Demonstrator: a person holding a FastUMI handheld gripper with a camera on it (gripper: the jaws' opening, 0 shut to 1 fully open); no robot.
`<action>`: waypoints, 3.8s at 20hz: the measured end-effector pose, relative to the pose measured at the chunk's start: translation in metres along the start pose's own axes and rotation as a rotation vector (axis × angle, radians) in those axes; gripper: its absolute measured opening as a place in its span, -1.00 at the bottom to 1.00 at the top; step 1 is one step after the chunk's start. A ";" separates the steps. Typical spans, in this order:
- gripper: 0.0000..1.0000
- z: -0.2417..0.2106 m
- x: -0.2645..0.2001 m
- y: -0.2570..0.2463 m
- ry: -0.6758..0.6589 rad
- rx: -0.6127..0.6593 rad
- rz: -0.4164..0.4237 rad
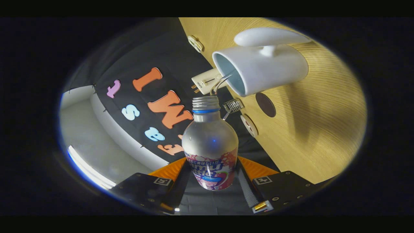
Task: Take the bottle from table, then pour the juice into the cup, finally place the bottle on the coaster
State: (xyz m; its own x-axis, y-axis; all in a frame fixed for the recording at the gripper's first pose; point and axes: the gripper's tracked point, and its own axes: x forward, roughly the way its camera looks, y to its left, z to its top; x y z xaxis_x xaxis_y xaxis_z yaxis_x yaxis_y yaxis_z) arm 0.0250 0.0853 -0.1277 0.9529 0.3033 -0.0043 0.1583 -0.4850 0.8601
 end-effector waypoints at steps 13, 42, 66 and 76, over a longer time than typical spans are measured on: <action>0.53 -0.004 -0.002 0.011 0.009 0.051 0.023; 0.53 -0.002 -0.001 0.019 0.016 0.131 0.042; 0.53 -0.002 -0.002 0.022 0.014 0.153 0.056; 0.53 0.007 -0.006 0.006 -0.033 -0.003 -0.011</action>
State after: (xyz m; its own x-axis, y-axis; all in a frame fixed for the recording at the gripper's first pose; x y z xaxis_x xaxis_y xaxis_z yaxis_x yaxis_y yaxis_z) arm 0.0221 0.0754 -0.1262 0.9591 0.2813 -0.0307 0.1681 -0.4790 0.8616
